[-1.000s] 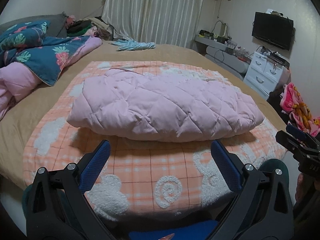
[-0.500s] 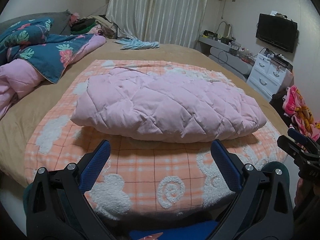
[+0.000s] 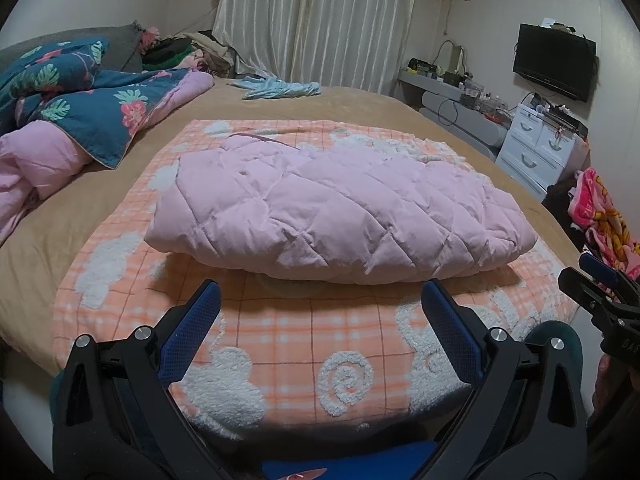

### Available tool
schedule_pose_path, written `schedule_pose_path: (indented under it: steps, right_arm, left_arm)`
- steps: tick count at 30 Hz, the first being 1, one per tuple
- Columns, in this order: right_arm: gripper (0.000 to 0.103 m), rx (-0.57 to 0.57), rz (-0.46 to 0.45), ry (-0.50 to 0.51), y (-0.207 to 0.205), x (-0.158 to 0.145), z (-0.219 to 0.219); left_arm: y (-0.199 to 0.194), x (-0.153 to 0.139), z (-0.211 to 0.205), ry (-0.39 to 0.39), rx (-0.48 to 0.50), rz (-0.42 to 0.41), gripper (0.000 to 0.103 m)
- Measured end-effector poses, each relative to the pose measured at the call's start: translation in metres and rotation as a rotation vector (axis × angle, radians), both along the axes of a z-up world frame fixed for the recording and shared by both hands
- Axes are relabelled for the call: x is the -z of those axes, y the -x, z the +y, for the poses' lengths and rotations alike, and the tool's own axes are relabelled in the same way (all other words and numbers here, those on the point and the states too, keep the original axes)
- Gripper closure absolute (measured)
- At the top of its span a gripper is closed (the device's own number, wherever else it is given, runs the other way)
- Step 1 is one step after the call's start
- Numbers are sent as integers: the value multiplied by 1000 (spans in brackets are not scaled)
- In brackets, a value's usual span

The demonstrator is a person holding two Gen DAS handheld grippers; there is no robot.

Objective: Fold large clothes

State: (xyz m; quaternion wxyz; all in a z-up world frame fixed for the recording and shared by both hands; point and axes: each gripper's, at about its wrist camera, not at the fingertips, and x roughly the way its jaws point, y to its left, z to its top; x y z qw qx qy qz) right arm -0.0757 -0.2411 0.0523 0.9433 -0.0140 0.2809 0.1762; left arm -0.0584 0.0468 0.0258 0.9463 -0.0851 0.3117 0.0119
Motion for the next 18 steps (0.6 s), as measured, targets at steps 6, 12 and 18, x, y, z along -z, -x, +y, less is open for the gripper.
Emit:
schedule_pose_path:
  steps: [6,12,18]
  right_arm:
    - [4,-3,-2,-2,1,-1,0]
    - [4,-3,-1,-4,1,-1,-1]
    - [4,-6,-2,-3,2,-2,-1]
  left_arm:
    - [0,0,1,-4,-3,0,9]
    - [0,0,1,-4,-1,0,9]
    - [0,0,0,-5,-3,-3,9]
